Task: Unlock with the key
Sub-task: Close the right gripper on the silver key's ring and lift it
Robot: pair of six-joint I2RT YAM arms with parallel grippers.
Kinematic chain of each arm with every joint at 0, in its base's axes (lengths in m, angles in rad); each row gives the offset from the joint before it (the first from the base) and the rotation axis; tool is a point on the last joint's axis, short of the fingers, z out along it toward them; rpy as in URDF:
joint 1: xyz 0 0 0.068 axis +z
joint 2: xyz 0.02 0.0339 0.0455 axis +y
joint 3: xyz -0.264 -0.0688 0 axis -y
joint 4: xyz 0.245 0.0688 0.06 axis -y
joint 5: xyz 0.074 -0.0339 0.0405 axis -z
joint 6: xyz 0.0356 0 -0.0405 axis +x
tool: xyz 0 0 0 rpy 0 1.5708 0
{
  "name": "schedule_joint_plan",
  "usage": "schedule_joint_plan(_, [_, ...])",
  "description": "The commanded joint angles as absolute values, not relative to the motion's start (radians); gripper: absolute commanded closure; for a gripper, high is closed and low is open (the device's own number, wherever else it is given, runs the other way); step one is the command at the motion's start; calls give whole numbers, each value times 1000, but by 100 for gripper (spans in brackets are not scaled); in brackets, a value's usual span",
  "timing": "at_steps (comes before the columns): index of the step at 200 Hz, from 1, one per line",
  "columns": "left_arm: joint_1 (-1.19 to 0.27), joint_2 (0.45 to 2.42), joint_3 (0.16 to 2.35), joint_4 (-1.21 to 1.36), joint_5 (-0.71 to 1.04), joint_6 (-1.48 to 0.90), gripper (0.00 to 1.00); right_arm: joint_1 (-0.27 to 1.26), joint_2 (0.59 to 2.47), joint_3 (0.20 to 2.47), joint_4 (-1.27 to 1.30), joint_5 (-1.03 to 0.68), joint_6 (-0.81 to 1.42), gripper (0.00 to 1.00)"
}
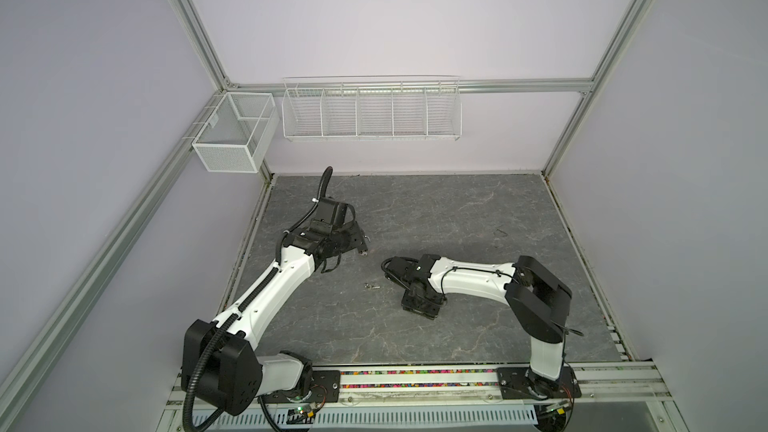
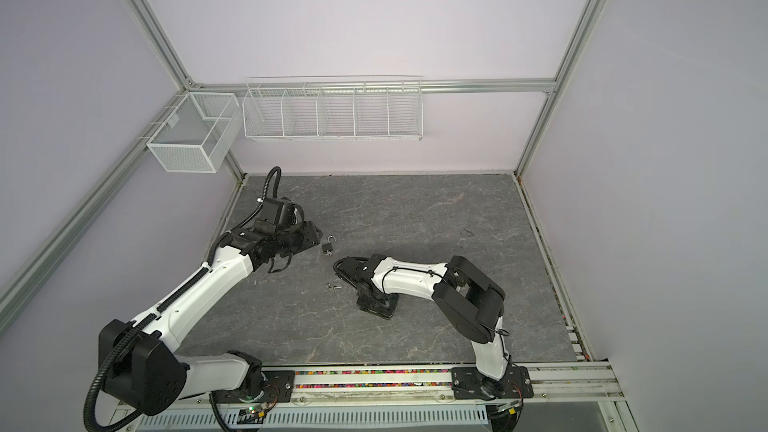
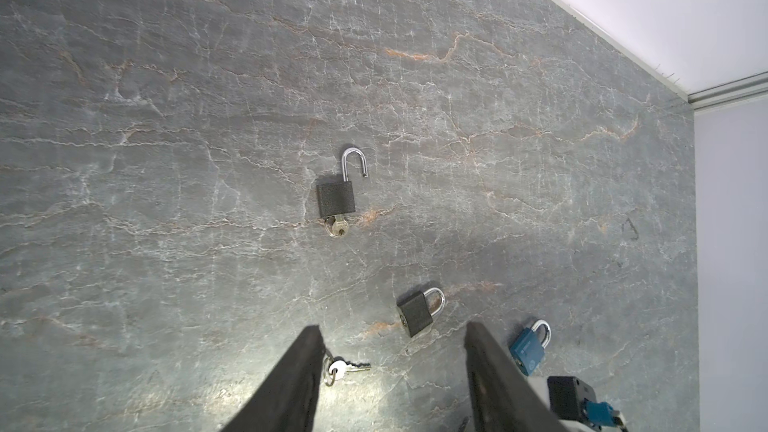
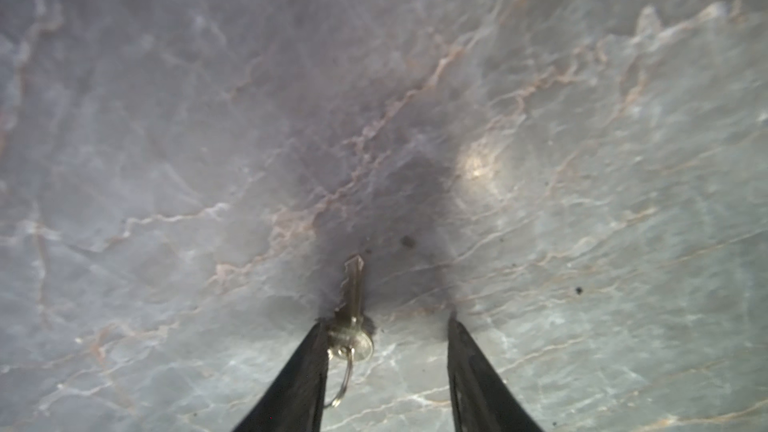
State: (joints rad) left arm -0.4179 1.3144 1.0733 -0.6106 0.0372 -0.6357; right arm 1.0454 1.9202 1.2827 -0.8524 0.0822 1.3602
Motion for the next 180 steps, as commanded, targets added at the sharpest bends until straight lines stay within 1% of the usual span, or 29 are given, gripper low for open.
schedule_joint_plan(1, [-411,1291,1059,-606,59,-653,45,1056,1890,1242,-950,101,1318,52])
schedule_joint_plan(41, [-411,1276,1031,-569,90,-676,45,1056,1835,1180,-1000,100,1233,50])
schedule_joint_plan(70, [-411,1257,1014,-557,80,-704,45,1073,1783,1217,-978,99,1186,48])
schedule_joint_plan(88, [-411,1249,1001,-555,67,-709,45,1076,1757,1189,-903,47,1200,48])
schedule_joint_plan(112, [-411,1250,992,-546,78,-713,45,1077,1769,1155,-845,11,1218,55])
schedule_joint_plan(130, [-411,1247,990,-542,89,-712,45,1082,1788,1154,-822,-12,1228,56])
schedule_joint_plan(146, [-411,1247,976,-523,104,-703,45,1079,1793,1130,-825,-18,1269,60])
schedule_joint_plan(162, [-411,1254,975,-528,113,-695,45,1073,1782,1091,-779,-29,1293,61])
schedule_joint_plan(180, [-412,1254,974,-521,121,-693,45,1072,1790,1100,-815,-9,1315,63])
